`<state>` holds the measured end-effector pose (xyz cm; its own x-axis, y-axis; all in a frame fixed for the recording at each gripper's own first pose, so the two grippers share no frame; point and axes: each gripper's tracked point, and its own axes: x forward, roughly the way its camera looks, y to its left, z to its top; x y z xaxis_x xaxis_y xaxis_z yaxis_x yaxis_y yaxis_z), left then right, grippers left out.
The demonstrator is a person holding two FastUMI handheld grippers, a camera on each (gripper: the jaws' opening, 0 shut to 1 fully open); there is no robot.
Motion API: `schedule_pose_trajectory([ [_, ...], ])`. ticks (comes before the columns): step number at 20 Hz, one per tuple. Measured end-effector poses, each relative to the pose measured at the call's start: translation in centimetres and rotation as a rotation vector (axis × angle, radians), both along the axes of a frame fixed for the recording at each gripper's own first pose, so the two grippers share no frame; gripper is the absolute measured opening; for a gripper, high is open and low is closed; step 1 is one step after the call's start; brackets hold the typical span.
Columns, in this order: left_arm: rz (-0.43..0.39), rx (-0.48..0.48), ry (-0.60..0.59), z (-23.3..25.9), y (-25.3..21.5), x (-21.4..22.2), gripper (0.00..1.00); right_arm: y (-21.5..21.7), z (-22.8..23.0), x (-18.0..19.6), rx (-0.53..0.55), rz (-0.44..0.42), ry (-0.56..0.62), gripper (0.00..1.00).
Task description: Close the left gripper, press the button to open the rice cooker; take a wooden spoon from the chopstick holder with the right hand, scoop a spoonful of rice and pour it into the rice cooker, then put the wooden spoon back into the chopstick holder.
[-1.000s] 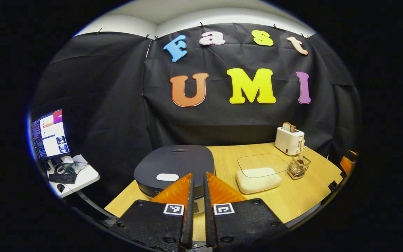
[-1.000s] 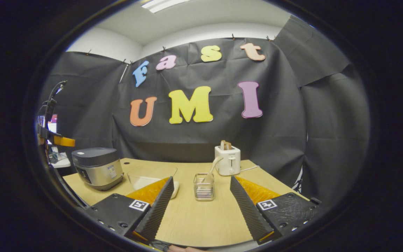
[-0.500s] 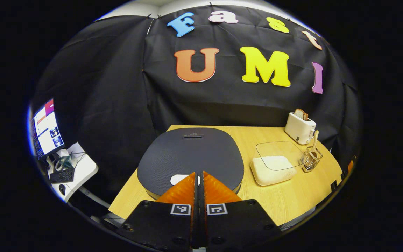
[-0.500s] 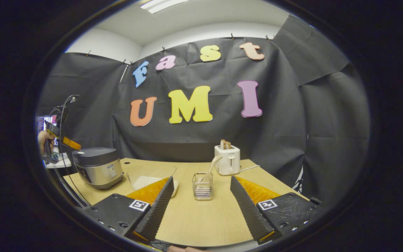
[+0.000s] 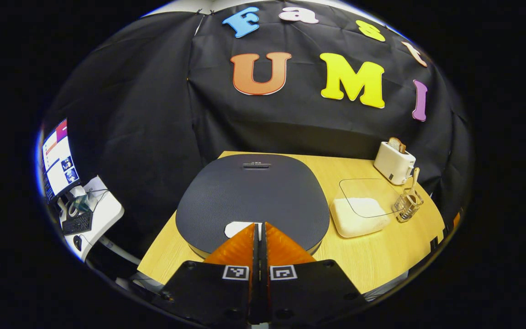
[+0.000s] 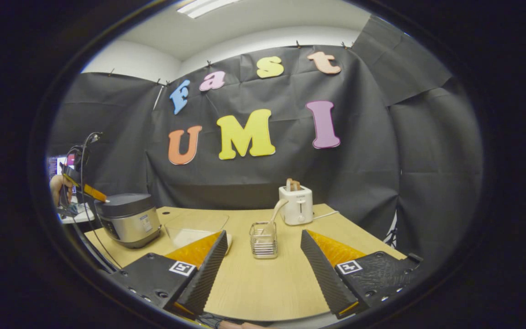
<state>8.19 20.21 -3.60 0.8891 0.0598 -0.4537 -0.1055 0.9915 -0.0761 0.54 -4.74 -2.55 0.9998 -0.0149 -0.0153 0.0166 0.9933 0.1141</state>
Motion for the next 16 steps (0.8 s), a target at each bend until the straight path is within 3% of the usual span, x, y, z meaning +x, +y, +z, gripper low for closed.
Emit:
schedule_pose_trajectory([
  [3,0.007,-0.023,0.028,-0.4,0.4,0.4,0.03,0.2,-0.1,-0.1,0.005,0.007,-0.003,0.92],
  [5,0.015,0.019,0.04,-0.2,0.1,0.5,0.03,0.5,-0.3,-0.2,0.008,0.013,0.0,0.96],
  [9,0.043,0.103,0.029,0.3,0.6,0.3,0.03,0.8,-0.2,-0.3,-0.005,0.02,0.001,0.92],
  [10,0.044,0.108,0.008,0.6,0.7,0.4,0.03,0.7,-0.3,-0.4,-0.009,0.017,0.0,0.96],
  [14,0.095,0.106,-0.105,3.9,1.1,0.4,0.03,0.7,-1.0,-0.2,-0.019,0.019,0.016,0.92],
  [15,0.107,0.104,-0.136,5.1,1.0,0.2,0.09,0.7,-1.0,-0.2,-0.02,0.017,0.019,0.96],
  [16,0.114,0.098,-0.172,6.2,0.9,-0.1,0.03,0.6,-1.1,-0.1,-0.02,0.014,0.023,0.92],
])
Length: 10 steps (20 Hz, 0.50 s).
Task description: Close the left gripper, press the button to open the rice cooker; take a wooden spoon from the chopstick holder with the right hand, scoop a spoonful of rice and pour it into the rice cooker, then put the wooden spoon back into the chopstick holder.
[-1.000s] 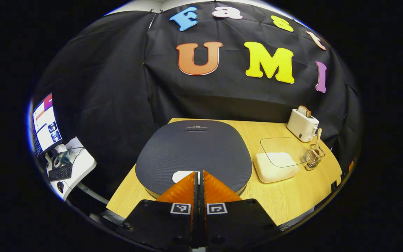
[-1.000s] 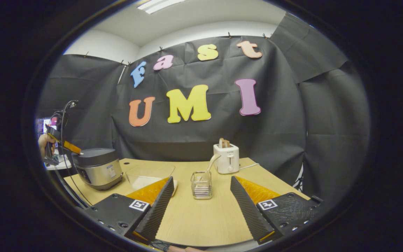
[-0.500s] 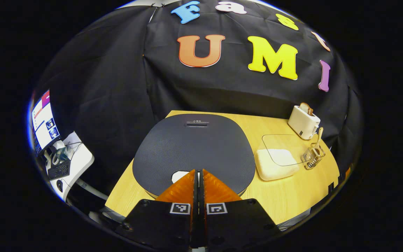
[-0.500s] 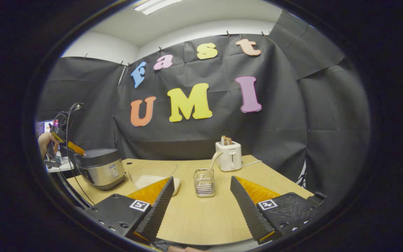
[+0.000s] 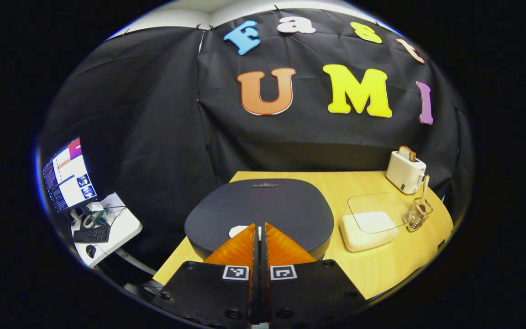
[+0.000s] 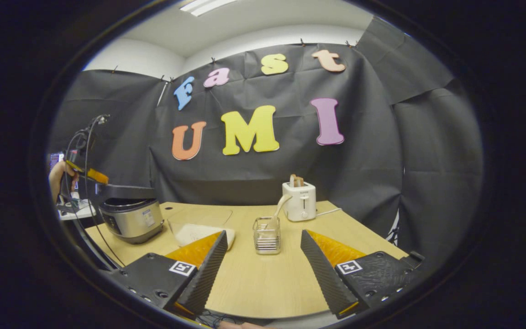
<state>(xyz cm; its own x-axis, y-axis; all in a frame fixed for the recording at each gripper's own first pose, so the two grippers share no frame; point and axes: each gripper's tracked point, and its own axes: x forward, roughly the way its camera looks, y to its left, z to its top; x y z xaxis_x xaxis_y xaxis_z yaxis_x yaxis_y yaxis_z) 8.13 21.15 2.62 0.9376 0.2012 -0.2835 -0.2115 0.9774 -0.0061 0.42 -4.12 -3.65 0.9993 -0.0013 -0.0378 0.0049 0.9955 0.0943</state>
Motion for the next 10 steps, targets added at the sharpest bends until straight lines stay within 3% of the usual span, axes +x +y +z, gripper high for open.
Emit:
schedule_pose_trajectory([
  [2,-0.008,-0.014,-0.073,2.3,-0.9,-0.4,0.13,0.0,-0.1,0.1,0.002,-0.001,0.005,0.96],
  [5,-0.01,-0.016,-0.129,3.6,-1.6,-2.0,0.71,0.1,-0.2,0.4,-0.007,-0.004,0.009,0.96],
  [6,-0.012,-0.015,-0.144,3.8,-2.0,-2.3,0.75,0.1,-0.4,0.5,-0.011,-0.004,0.012,0.96],
  [7,-0.01,-0.013,-0.158,3.8,-2.5,-2.9,0.94,0.1,-0.5,0.6,-0.013,-0.004,0.017,0.96],
  [10,-0.011,-0.028,-0.202,3.7,-4.0,-4.1,0.96,0.4,-0.7,1.4,-0.016,-0.005,0.033,0.96],
])
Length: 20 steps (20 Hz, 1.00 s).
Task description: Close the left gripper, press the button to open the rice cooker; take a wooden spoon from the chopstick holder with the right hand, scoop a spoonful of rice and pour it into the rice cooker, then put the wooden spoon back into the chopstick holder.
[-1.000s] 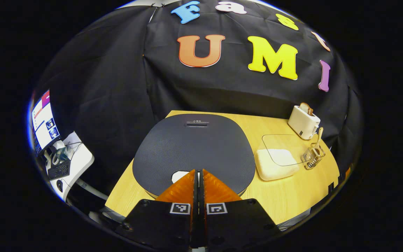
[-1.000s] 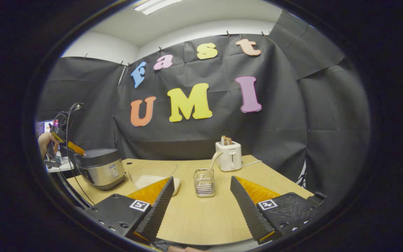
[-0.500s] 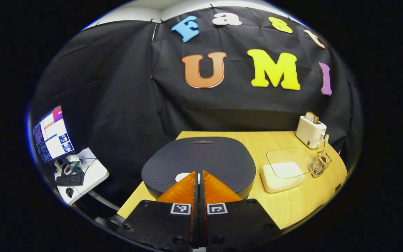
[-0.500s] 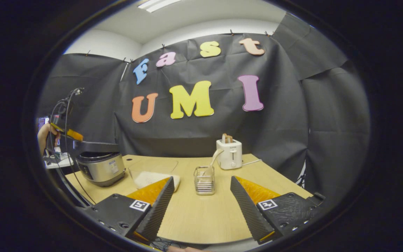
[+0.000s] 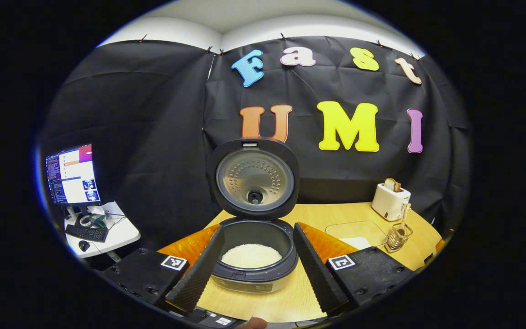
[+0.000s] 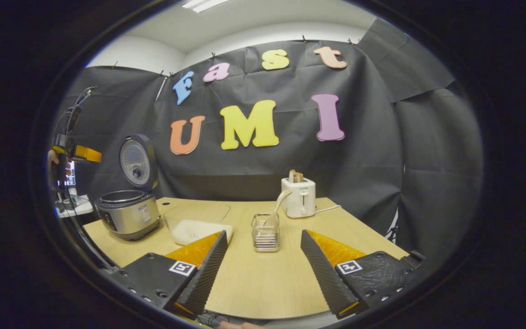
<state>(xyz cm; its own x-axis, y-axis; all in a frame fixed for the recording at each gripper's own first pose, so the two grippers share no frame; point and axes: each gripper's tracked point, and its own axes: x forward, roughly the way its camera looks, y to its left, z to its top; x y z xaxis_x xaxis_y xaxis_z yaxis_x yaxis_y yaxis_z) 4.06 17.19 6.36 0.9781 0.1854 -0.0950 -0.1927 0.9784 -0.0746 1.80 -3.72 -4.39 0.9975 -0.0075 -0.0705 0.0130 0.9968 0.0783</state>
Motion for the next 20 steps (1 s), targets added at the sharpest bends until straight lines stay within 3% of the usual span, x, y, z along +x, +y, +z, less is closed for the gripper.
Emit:
schedule_pose_trajectory([
  [4,-0.039,-0.014,-0.03,-1.3,-2.3,-1.3,0.96,0.2,0.3,1.5,-0.007,-0.007,0.004,0.92],
  [9,-0.058,0.028,-0.021,-4.2,-4.9,-1.8,0.96,0.6,1.4,5.4,-0.022,-0.015,0.008,0.96],
  [17,-0.086,-0.006,-0.055,-6.5,-8.5,-1.7,0.96,-0.5,0.0,15.3,-0.018,-0.037,0.1,0.96],
  [18,-0.095,-0.009,-0.053,-6.8,-8.7,-1.6,0.96,-0.9,-0.5,16.7,-0.016,-0.043,0.123,0.92],
  [20,-0.102,-0.012,-0.042,-7.2,-8.8,-1.2,0.96,-1.6,-1.3,19.5,0.001,-0.046,0.164,0.96],
])
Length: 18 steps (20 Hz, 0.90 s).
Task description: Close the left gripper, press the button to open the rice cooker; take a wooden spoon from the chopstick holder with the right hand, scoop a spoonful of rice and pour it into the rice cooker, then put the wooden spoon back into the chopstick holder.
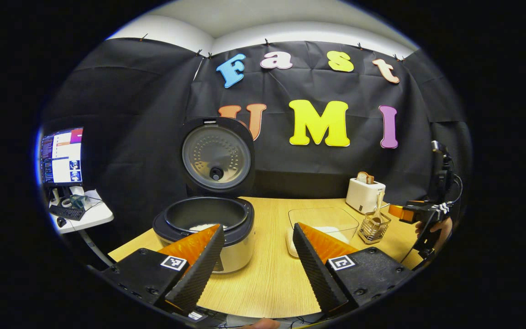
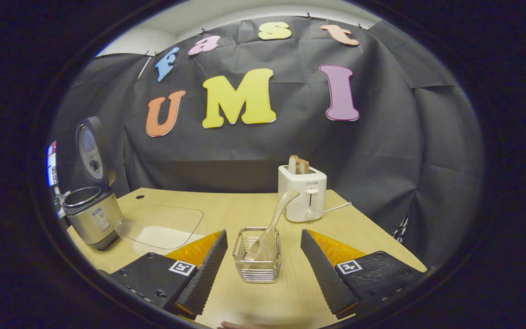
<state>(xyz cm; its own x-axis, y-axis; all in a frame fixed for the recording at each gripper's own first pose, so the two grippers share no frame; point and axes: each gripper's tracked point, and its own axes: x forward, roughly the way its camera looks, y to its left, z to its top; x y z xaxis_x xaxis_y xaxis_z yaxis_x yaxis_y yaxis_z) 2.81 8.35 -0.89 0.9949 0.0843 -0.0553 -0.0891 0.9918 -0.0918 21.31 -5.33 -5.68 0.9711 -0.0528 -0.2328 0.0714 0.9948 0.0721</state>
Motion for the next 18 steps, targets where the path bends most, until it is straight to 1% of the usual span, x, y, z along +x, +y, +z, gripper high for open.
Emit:
schedule_pose_trajectory([
  [1,-0.001,-0.001,0.002,-0.2,0.0,0.0,0.96,-0.3,-0.1,1.3,0.009,0.0,0.013,0.96],
  [2,-0.012,0.0,0.005,-0.3,-0.2,0.2,0.96,-0.7,-0.5,2.6,0.025,-0.008,0.033,0.92],
  [3,-0.018,0.002,0.009,-0.5,-0.4,0.4,0.96,-1.0,-0.7,3.8,0.044,-0.016,0.05,0.96],
  [5,-0.013,0.015,0.014,-0.8,-0.3,0.5,0.96,-1.5,-1.4,6.1,0.072,-0.031,0.089,0.96],
  [6,-0.012,0.019,0.019,-1.0,-0.3,0.6,0.96,-1.6,-1.9,7.3,0.069,-0.028,0.107,0.96],
  [8,-0.015,0.027,0.027,-1.3,-0.4,0.8,0.96,-2.5,-3.1,9.3,0.042,-0.052,0.153,0.95],
  [9,-0.014,0.036,0.029,-1.5,-0.5,0.9,0.96,-2.5,-3.3,10.1,0.041,-0.046,0.169,1.0],
  [10,-0.012,0.043,0.033,-1.6,-0.4,1.0,0.96,-2.6,-3.7,10.8,0.05,-0.043,0.189,0.94],
  [11,-0.01,0.049,0.037,-1.8,-0.3,1.1,0.96,-2.8,-3.8,11.5,0.068,-0.043,0.202,0.93],
  [12,-0.008,0.054,0.041,-2.0,-0.3,1.2,0.96,-2.8,-4.0,12.0,0.091,-0.042,0.216,0.88],
  [13,-0.009,0.057,0.045,-2.1,-0.3,1.4,0.96,-2.9,-4.1,12.4,0.11,-0.044,0.229,0.87],
  [14,-0.008,0.061,0.051,-2.3,-0.3,1.5,0.96,-2.9,-4.1,12.9,0.125,-0.038,0.236,0.79],
  [15,-0.005,0.063,0.057,-2.5,-0.3,1.4,0.96,-2.9,-4.2,13.4,0.133,-0.038,0.244,0.74],
  [16,-0.004,0.065,0.061,-2.6,-0.2,1.5,0.96,-3.0,-4.3,13.6,0.132,-0.039,0.254,0.59],
  [17,-0.004,0.067,0.065,-2.7,-0.1,1.6,0.96,-2.9,-4.3,14.0,0.133,-0.032,0.259,0.59],
  [18,-0.001,0.071,0.068,-2.8,0.0,1.6,0.96,-2.7,-4.1,14.1,0.13,-0.028,0.267,0.54],
])
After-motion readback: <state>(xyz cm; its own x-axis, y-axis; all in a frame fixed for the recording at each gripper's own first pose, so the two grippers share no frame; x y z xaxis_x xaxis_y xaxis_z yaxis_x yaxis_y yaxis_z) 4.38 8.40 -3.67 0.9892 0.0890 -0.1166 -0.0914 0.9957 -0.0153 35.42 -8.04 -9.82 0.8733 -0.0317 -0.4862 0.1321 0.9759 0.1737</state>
